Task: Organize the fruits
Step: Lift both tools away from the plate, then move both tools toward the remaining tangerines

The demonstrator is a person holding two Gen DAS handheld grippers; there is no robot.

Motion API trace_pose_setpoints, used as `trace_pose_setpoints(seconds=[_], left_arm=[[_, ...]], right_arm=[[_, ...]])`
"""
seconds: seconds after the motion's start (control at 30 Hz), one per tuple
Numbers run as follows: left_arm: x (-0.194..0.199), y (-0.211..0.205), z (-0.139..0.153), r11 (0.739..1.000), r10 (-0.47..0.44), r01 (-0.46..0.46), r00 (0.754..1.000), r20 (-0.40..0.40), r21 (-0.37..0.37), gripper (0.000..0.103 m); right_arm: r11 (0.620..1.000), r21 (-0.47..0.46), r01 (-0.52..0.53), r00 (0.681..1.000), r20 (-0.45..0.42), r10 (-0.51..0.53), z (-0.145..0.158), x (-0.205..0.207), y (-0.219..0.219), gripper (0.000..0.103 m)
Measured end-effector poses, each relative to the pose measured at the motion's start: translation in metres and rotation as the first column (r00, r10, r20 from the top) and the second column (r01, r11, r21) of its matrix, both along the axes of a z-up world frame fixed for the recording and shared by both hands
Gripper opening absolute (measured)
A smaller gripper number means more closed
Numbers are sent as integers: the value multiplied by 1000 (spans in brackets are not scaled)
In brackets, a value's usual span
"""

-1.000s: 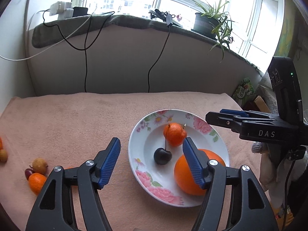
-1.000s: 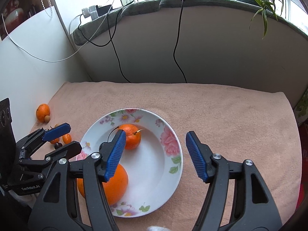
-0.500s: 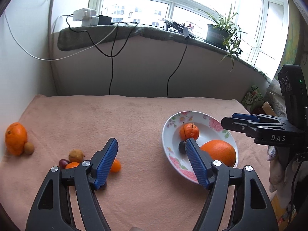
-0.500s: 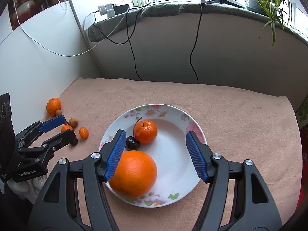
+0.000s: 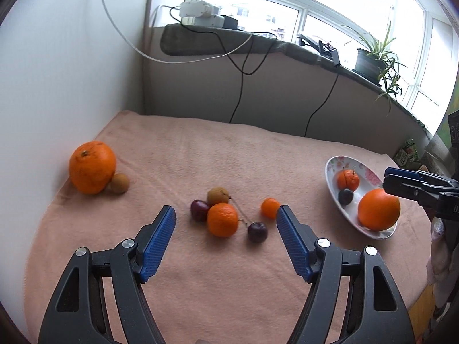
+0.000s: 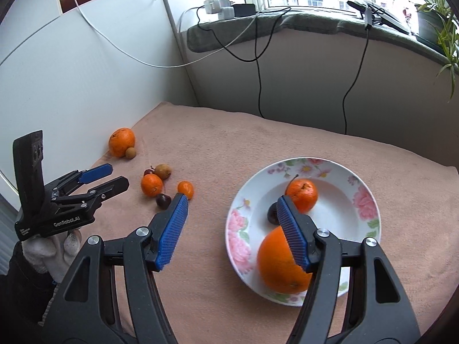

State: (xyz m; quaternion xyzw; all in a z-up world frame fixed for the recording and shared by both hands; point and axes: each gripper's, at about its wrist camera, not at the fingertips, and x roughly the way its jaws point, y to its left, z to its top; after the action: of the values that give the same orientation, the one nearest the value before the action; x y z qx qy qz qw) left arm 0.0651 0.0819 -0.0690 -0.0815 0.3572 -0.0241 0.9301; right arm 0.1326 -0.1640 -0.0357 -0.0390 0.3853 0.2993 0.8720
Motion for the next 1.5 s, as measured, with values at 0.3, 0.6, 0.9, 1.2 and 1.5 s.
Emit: trace_pose_setpoints(seconds=[0.3, 0.6, 0.9, 1.2, 1.5], left_arm=[[-11, 30, -15, 997, 53, -55, 998, -25, -56, 71], [-10, 30, -22, 994, 24, -28, 999, -40, -105, 53], [5, 19, -29, 988, -17, 7, 998, -63, -157, 42], [14, 19, -35, 978, -27, 10, 996, -79, -208, 41], [23, 19, -39, 976, -39, 18, 995, -92, -217, 41]], right_arm=[[995, -23, -94, 995, -25, 94, -18, -5, 43, 67], [984, -68, -163, 986, -50, 159, -26, 7, 70, 57], [960, -174, -217, 973, -112, 200, -47, 29, 99, 46], [951, -211, -225, 970, -136, 200, -66, 44, 117, 42], [947, -227, -228, 968, -158, 196, -78, 56, 129, 38]])
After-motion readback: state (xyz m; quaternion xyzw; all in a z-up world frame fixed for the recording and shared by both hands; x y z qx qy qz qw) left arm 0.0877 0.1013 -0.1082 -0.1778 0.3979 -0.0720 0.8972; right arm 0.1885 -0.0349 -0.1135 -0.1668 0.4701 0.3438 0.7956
